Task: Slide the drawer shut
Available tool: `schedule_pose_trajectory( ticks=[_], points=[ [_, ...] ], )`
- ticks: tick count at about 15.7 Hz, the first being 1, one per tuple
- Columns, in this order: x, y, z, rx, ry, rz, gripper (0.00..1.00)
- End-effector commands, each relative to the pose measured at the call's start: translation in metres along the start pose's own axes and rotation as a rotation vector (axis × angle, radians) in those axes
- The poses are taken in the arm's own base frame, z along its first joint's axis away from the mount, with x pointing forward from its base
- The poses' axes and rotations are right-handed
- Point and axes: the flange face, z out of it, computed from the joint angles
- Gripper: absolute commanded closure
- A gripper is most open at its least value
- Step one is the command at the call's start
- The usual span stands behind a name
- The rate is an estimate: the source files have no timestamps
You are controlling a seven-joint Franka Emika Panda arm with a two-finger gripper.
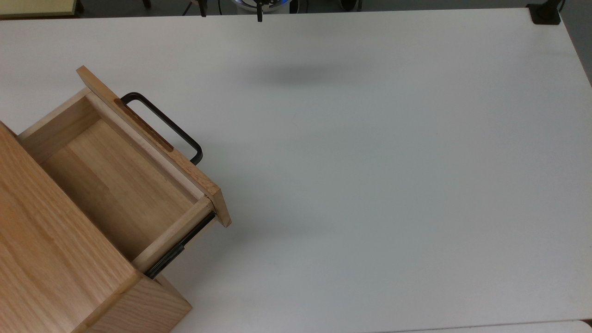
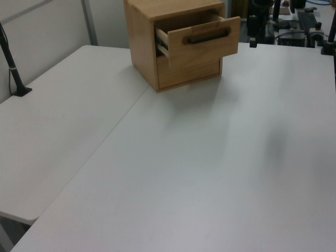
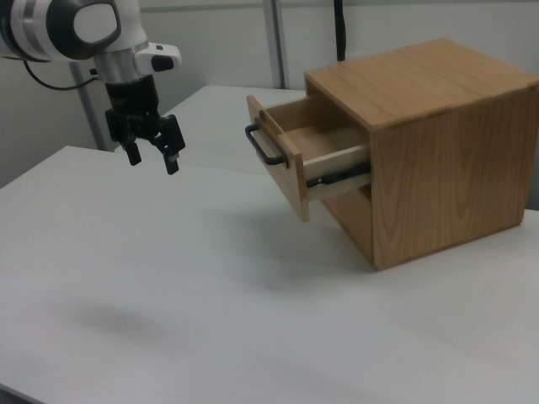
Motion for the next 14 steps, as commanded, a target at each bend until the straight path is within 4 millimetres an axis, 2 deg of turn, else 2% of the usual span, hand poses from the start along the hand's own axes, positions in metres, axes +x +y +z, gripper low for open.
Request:
schedule_pose_trajectory(
  ticks=[1,9,10,12,14],
  points=[
    [-0.0045,-0.0003,-0.0016,0.009,-0.006,0.01,0.0],
    [-0.003,-0.0004,0.0007,0.009,-0.009,0.004,0.0],
    [-0.0027,0.0011,-0.0001,0.011,-0.006,0.005,0.03],
    [-0.0017,0.002,-0.0004,0.019,-0.002,-0.017,0.37],
    [-0.0009,0.005,-0.0019,0.022,0.009,-0.037,0.79]
  ],
)
